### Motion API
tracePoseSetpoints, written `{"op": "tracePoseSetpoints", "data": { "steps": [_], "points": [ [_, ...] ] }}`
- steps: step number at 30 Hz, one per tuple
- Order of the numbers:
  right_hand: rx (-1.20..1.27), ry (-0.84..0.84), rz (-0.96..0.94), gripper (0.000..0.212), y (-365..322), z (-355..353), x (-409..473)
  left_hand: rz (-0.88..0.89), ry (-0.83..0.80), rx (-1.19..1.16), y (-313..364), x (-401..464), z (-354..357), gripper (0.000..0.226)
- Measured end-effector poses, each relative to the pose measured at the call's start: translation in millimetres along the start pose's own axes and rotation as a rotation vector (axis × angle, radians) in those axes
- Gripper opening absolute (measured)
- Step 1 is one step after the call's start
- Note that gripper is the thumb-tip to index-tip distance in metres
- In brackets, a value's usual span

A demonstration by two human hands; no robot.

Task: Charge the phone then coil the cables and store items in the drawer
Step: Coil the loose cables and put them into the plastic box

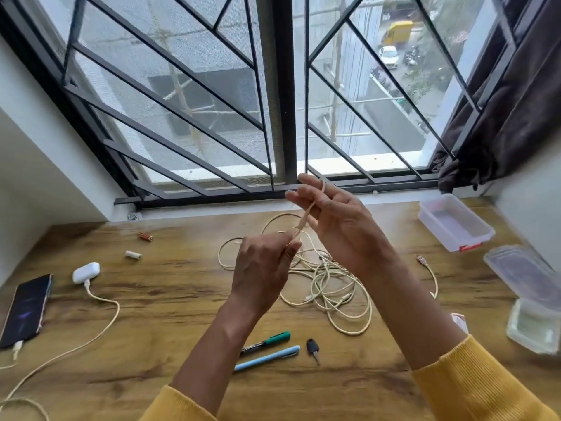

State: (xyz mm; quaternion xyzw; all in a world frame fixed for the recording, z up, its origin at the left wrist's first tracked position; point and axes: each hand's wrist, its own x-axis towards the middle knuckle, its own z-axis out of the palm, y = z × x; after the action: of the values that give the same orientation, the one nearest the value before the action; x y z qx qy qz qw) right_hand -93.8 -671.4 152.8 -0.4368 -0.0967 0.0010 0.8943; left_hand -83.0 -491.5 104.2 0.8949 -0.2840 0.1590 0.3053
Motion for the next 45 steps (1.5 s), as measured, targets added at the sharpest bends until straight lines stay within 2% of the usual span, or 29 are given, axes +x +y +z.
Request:
{"op": "tracePoseSetpoints", "data": {
  "steps": [7, 10, 15, 19, 21, 24, 28, 35, 41, 45],
  "points": [
    [-0.055, 0.196, -0.005, 0.043, 6.1, 11.7, 8.2, 0.086, -0.162, -0.106, -4.0, -12.2, -11.2, 0.026],
    [-0.256, 0.236, -0.058, 0.046, 16.6, 15.8, 6.3, 0.130, -0.158, -0.114, -4.8, -9.6, -20.6, 0.026],
    [-0.731, 0.152, -0.054, 0.048, 33.2, 20.4, 2.7, 0.181, -0.043, -0.077, -13.1, 12.8, -45.1, 0.023],
    [-0.851, 0.080, -0.080, 0.038, 35.1, 23.3, 2.6, 0.139, 0.009, -0.093, -16.6, 28.5, -63.5, 0.039],
    [-0.896, 0.066, -0.060, 0.031, 32.6, 23.9, 2.2, 0.149, 0.005, -0.091, -20.1, 37.6, -69.9, 0.037],
    [-0.949, 0.043, 0.023, 0.035, 26.9, 25.2, 3.0, 0.188, 0.022, -0.074, -24.2, 50.0, -76.5, 0.037],
    [-0.764, -0.044, 0.080, 0.042, 19.6, 27.3, 0.3, 0.214, 0.064, -0.086, -26.3, 61.1, -76.0, 0.030],
    [-0.349, -0.186, 0.156, 0.029, 3.3, 40.1, 1.4, 0.142, 0.163, -0.334, -19.1, 56.1, -62.1, 0.019],
    [-0.129, -0.284, -0.040, 0.031, -15.8, 55.1, 13.3, 0.072, 0.231, -0.355, -20.1, 47.4, -51.0, 0.046],
    [0.006, -0.278, -0.141, 0.033, -21.5, 62.6, 24.6, 0.001, 0.229, -0.379, -15.8, 40.5, -36.2, 0.048]
  ]
}}
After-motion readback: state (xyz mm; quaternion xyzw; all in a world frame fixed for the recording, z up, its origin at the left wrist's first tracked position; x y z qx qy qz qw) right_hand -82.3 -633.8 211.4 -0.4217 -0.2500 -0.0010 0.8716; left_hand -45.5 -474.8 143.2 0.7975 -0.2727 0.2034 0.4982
